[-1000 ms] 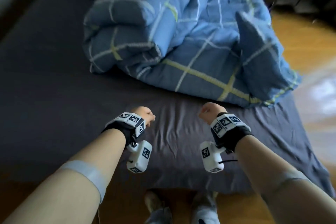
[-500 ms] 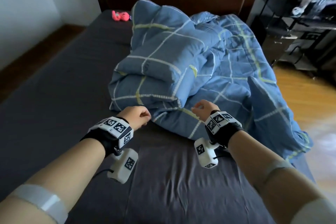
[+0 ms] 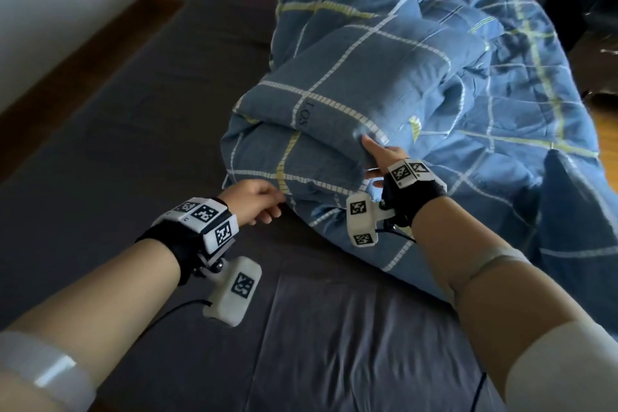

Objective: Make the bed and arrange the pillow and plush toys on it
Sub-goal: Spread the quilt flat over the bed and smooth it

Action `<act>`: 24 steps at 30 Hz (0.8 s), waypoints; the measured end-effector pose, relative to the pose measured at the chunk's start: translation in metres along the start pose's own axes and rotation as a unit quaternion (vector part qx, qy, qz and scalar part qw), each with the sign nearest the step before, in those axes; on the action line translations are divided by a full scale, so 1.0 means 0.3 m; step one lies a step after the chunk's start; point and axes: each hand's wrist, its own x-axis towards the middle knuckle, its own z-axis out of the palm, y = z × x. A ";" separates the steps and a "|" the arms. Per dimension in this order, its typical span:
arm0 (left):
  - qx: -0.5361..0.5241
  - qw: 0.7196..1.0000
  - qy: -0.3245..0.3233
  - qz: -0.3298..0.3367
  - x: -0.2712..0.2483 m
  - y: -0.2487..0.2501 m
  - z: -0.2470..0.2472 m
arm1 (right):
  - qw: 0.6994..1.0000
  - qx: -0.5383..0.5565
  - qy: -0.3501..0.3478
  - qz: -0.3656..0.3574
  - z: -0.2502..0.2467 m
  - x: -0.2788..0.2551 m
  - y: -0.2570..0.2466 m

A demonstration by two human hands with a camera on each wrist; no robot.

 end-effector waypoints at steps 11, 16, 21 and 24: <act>-0.236 0.970 -0.015 -0.051 0.009 0.140 0.156 | 0.973 -0.134 -0.144 -0.123 0.032 -0.320 0.145; -0.348 0.935 0.066 -0.018 -0.041 0.162 0.217 | 0.966 -0.110 -0.171 -0.158 -0.023 -0.414 0.219; -0.273 0.956 0.100 0.033 -0.075 0.214 0.143 | 0.959 -0.218 -0.081 -0.160 -0.079 -0.399 0.205; -0.255 0.961 0.094 0.051 -0.123 0.194 0.066 | 0.978 -0.125 0.065 -0.152 -0.074 -0.378 0.188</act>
